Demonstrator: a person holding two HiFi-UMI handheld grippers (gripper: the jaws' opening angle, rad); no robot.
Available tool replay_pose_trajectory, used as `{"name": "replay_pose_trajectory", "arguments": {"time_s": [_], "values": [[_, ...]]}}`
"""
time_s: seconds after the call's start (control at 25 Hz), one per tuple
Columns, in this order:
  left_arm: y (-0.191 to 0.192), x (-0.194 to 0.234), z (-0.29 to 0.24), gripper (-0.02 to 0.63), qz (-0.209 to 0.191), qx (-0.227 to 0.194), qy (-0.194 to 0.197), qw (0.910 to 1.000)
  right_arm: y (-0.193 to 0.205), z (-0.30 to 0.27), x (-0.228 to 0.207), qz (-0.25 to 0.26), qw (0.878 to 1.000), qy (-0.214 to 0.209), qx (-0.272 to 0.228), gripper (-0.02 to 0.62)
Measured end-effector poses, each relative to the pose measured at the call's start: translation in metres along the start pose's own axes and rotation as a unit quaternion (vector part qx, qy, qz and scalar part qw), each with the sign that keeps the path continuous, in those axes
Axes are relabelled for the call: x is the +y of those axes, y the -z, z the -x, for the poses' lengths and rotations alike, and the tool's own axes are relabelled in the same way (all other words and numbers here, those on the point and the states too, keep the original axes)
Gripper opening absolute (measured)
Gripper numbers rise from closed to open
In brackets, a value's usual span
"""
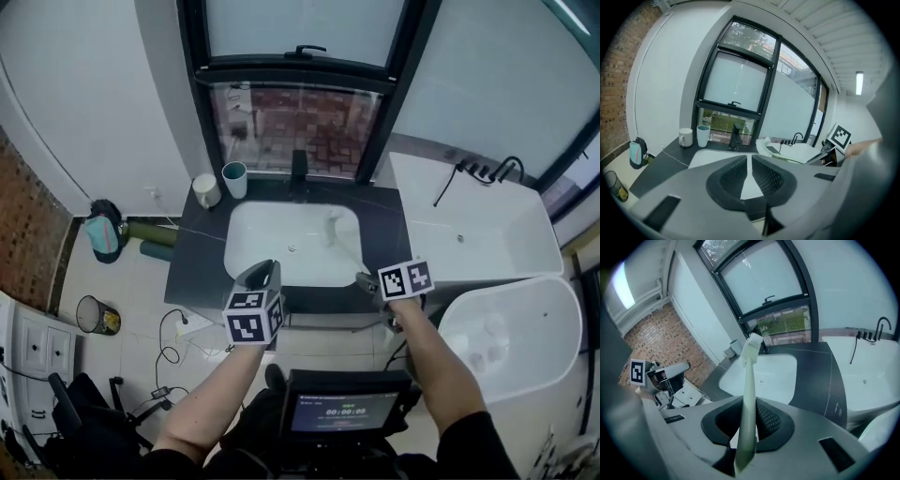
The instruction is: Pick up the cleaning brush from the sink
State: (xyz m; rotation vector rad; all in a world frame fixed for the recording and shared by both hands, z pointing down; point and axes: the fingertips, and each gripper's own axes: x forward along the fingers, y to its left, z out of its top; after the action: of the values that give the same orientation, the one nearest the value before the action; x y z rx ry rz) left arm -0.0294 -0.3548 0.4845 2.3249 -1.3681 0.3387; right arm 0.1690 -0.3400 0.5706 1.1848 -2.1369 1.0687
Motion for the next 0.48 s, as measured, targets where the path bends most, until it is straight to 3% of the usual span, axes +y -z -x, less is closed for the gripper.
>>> {"name": "replay_pose_trajectory", "arguments": {"time_s": [0.16, 0.36, 0.48], "values": [[0.014, -0.061, 0.04, 0.029, -0.001, -0.02, -0.012, 0.9997, 0.03, 0.07, 0.006, 0.05, 0.998, -0.005, -0.038, 0.021], [0.039, -0.129, 0.106, 0.029, -0.035, -0.048, -0.031, 0.9978, 0.071, 0.151, 0.033, 0.123, 0.988, -0.01, -0.094, 0.021], [0.045, -0.147, 0.15, 0.012, -0.044, -0.07, -0.04, 0.9957, 0.084, 0.192, 0.063, 0.133, 0.98, -0.016, -0.145, 0.021]]}}
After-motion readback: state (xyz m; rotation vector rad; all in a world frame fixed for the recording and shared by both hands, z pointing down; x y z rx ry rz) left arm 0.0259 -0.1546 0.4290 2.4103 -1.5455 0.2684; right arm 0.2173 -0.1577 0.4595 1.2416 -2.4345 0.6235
